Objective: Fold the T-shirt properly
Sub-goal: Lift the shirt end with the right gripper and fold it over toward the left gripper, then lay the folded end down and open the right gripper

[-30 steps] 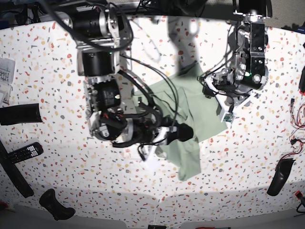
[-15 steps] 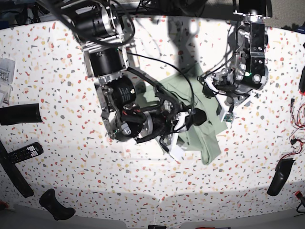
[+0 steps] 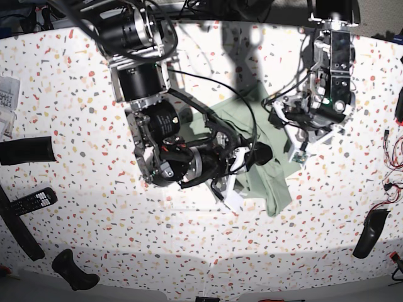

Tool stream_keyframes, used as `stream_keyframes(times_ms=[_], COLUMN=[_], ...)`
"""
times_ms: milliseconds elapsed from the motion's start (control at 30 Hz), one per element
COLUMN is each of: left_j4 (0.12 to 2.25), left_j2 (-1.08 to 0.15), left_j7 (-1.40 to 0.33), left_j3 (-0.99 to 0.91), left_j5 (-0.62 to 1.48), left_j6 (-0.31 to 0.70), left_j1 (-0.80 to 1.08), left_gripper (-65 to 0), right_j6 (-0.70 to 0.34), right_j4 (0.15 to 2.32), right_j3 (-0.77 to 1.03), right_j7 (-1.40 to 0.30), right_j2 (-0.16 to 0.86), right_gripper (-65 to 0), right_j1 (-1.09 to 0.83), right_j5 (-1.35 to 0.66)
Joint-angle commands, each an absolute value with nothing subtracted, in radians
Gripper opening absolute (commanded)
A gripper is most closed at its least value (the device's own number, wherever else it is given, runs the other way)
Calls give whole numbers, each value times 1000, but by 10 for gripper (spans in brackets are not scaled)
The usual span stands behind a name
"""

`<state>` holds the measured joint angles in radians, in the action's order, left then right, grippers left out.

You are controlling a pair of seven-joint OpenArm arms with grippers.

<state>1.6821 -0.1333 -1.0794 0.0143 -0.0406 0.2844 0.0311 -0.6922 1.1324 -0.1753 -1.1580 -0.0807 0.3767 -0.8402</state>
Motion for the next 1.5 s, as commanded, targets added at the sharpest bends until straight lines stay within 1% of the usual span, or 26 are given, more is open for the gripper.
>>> stream_keyframes(times_ms=[0, 67, 133, 333, 433, 467, 533, 567, 600, 633, 733, 767, 867, 1000, 1200, 1267, 1367, 1467], left_j4=[1720, 1737, 1741, 1741, 1741, 1741, 1741, 1741, 1741, 1741, 1741, 1741, 1741, 1741, 1744, 1759, 1808, 1892], left_j2=[-137, -141, -160, -218, -237, -242, -250, -253, -253, -253, -253, -253, -253, -253, -253, -253, -253, -252], left_j7=[-1076, -1080, -1075, -1068, -1073, -1073, -1073, -1073, -1073, -1073, -1073, -1073, -1073, -1076, -1075, -1073, -1072, -1090], left_j3=[14, 14, 14, 14, 14, 14, 14, 14, 14, 14, 14, 14, 14, 14, 14, 14, 14, 14], left_j5=[-78, -144, -192, -396, -465, -479, -482, -483, -482, -482, -481, -481, -480, -479, -478, -466, -430, -358], left_j6=[280, 279, 257, 49, -27, -43, -53, -53, -53, -53, -53, -53, -53, -53, -54, -53, -53, -37], left_j1=[17, 17, 17, 17, 17, 17, 17, 17, 17, 17, 17, 17, 17, 17, 17, 17, 17, 23], left_gripper=[-257, -257, -257, -257, -256, -256, -256, -257, -257, -256, -257, -256, -256, -257, -257, -257, -256, -257], right_j6=[-698, -698, -698, -698, -698, -698, -698, -698, -696, -695, -696, -696, -698, -698, -698, -698, -698, -698], right_j4=[1152, 1152, 1152, 1152, 1152, 1152, 1152, 1152, 1152, 1152, 1152, 1152, 1152, 1152, 1152, 1152, 1152, 1152], right_j3=[-176, -176, -176, -176, -176, -176, -176, -176, -176, -177, -177, -177, -177, -176, -116, -72, 13, 89], right_j7=[-1140, -1140, -1140, -1138, -1138, -1138, -1138, -1139, -1139, -1139, -1139, -1139, -1139, -1137, -1029, -1024, -1007, -919], right_j2=[-89, -89, -89, -89, -90, -92, -95, -99, -104, -109, -125, -133, -144, -135, -133, -133, -133, -133], right_gripper=[-650, -650, -650, -650, -650, -609, -453, -391, -348, -331, -331, -331, -331, -331, -331, -331, -331, -331], right_j1=[407, 407, 407, 407, 406, 406, 405, 403, 401, 398, 399, 399, 399, 405, 450, 473, 507, 530], right_j5=[-871, -870, -870, -871, -875, -875, -915, -959, -1011, -1070, -1247, -1272, -1239, -1190, -966, -877, -731, -576])
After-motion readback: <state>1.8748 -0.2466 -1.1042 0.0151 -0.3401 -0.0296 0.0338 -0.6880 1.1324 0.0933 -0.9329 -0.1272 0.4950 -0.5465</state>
